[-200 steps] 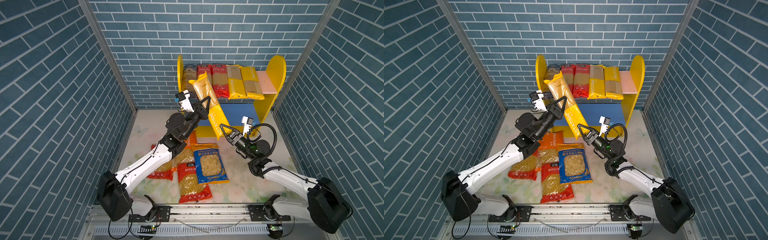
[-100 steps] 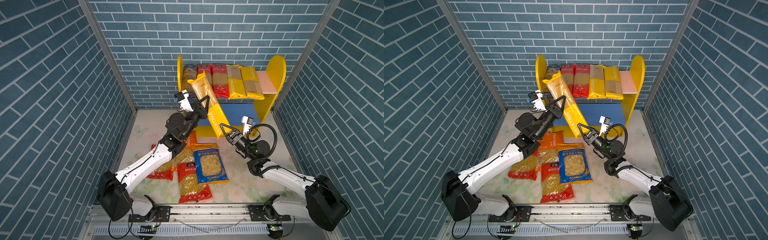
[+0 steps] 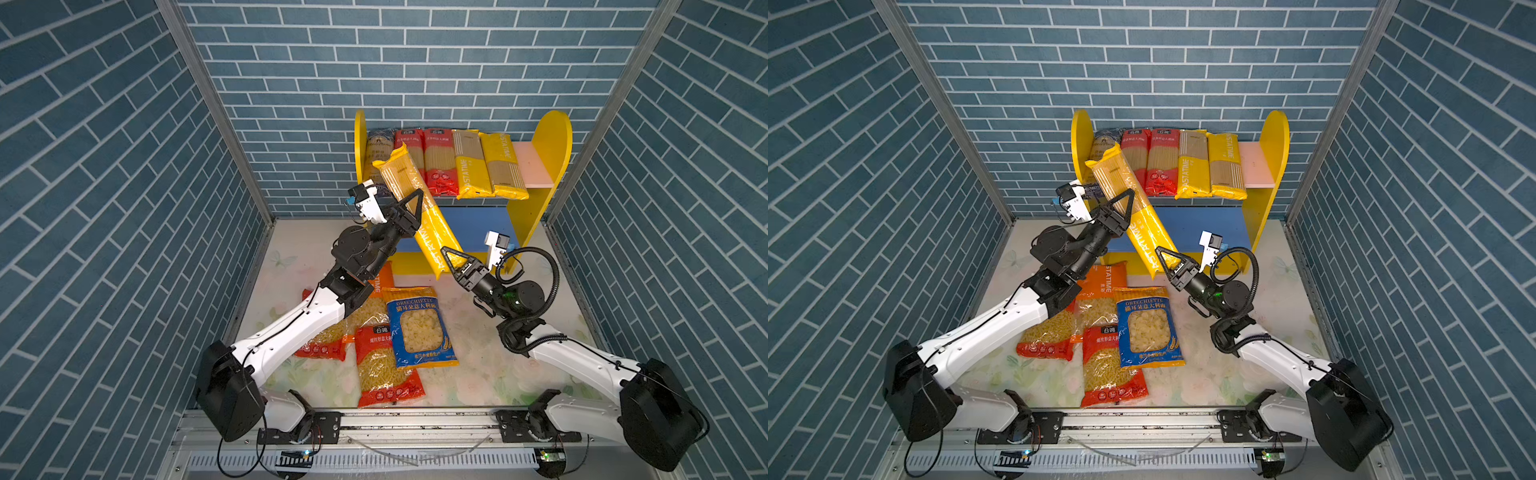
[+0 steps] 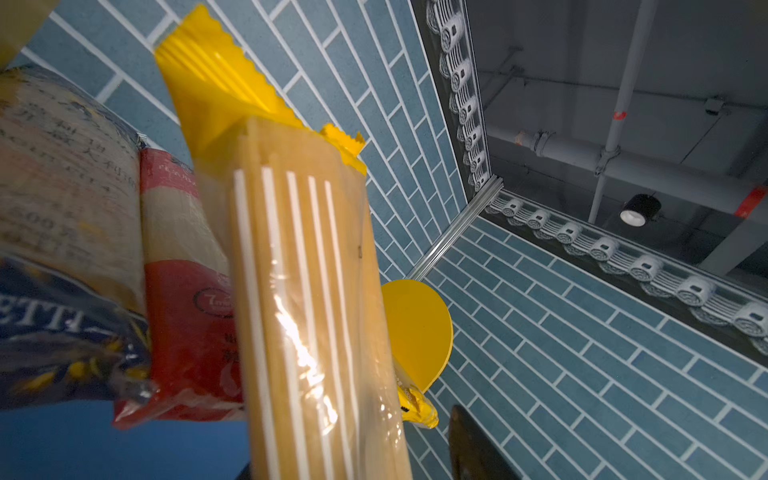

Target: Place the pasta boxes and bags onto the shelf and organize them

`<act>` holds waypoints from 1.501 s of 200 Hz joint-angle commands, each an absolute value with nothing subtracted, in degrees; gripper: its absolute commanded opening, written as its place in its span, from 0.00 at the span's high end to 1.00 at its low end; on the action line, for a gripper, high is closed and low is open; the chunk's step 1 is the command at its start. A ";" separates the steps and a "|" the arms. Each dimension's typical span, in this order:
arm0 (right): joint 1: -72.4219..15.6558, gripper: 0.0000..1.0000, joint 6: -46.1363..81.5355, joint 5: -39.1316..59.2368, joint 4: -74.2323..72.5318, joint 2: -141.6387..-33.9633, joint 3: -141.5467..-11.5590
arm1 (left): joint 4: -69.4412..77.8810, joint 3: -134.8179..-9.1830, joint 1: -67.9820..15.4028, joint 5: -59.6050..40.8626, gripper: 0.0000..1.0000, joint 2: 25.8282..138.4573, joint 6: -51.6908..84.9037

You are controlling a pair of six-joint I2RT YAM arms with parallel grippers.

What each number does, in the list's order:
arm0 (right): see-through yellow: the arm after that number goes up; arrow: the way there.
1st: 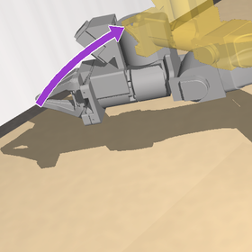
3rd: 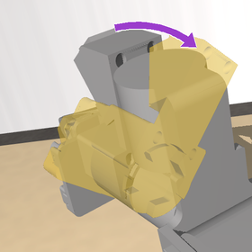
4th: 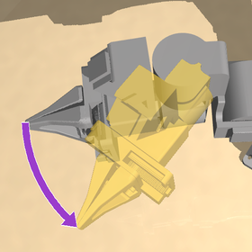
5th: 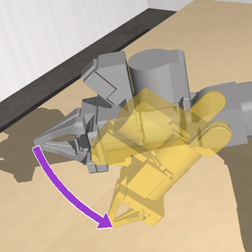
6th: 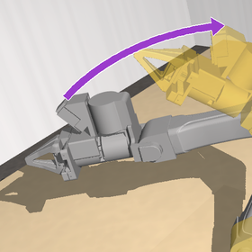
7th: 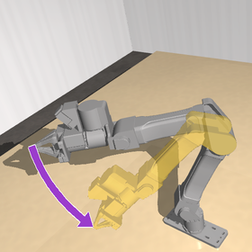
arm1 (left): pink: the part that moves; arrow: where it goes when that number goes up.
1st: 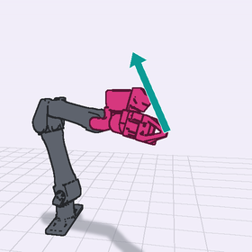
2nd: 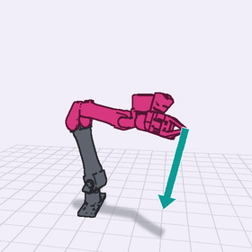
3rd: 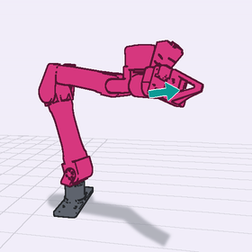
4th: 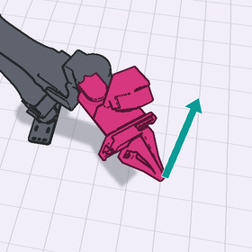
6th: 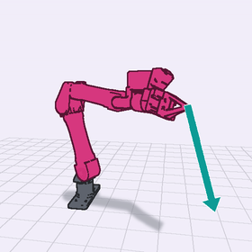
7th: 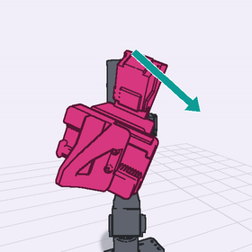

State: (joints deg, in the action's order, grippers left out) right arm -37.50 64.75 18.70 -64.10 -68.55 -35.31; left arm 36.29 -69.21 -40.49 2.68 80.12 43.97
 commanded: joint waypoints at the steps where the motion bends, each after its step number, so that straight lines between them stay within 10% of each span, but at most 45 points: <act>1: -37.71 0.93 64.90 18.87 -65.23 -65.03 -40.22 | 39.98 -71.28 -41.13 0.62 0.37 78.45 42.69; 188: -26.81 1.00 63.75 18.46 -49.83 -57.73 -55.54 | 28.61 -68.95 -41.13 -6.33 0.28 74.99 39.74; 300: -6.42 1.00 66.08 12.96 -6.28 -58.74 -79.24 | 24.88 -60.78 -41.13 -5.21 0.28 71.78 42.50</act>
